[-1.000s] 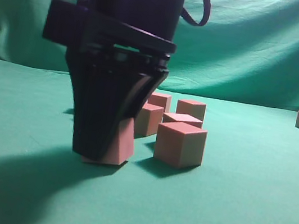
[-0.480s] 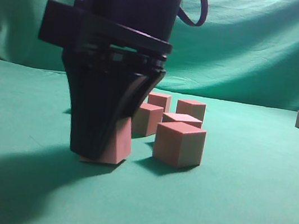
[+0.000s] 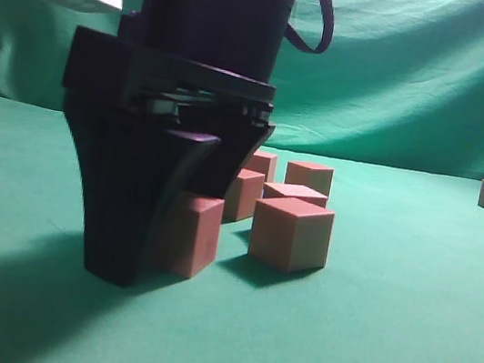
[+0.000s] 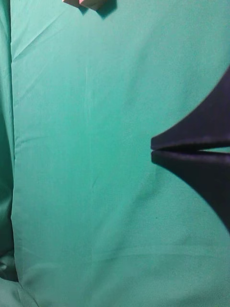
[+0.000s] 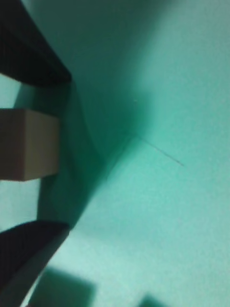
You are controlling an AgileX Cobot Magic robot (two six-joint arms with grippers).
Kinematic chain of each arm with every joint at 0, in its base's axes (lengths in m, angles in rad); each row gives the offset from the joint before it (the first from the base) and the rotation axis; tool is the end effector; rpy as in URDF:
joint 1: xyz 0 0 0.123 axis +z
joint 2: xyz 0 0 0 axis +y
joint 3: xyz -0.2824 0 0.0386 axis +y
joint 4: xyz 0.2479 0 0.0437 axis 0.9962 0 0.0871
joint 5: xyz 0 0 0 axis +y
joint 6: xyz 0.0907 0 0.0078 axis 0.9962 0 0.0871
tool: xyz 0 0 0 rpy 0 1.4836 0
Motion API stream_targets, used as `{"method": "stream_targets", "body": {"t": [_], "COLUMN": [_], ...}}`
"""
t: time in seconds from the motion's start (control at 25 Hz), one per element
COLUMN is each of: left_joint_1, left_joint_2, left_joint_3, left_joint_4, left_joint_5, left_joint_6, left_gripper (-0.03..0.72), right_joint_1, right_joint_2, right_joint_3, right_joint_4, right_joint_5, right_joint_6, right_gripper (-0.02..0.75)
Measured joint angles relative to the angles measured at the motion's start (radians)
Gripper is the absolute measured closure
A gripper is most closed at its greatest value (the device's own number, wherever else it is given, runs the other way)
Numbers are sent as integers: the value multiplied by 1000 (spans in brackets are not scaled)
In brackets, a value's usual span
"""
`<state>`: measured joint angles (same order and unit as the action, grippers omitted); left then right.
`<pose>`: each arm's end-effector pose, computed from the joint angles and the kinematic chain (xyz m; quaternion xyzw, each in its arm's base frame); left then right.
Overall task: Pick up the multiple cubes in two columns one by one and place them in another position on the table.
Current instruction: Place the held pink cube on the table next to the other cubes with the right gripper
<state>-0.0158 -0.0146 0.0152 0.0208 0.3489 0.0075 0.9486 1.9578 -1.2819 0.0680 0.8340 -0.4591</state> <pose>0.0529 -0.0002 0.1773 0.0148 0.7933 0.0062 0.6086 0.2157 0.3086 0.1590 -0.6291 0.7734 0.0439 0.0652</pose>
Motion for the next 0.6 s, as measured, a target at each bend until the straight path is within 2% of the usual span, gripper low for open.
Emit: {"method": "stream_targets", "body": {"t": [0.12,0.16,0.28,0.44,0.6], "left_joint_1": [0,0,0,0,0], "left_joint_2": [0,0,0,0,0], "left_joint_3": [0,0,0,0,0], "left_joint_4": [0,0,0,0,0], "left_joint_5": [0,0,0,0,0], "left_joint_6": [0,0,0,0,0], "left_gripper": [688,688,688,688,688], "right_joint_1": [0,0,0,0,0], "right_joint_2": [0,0,-8,-53,-88], "right_joint_3": [-7,-14,-63,-194,-355], "right_joint_4": [2,2,2,-26,-101], "right_joint_5": [15,31,73,134,240], "right_joint_6": [2,2,22,29,78], "right_gripper": [193,153,167,167,167]}}
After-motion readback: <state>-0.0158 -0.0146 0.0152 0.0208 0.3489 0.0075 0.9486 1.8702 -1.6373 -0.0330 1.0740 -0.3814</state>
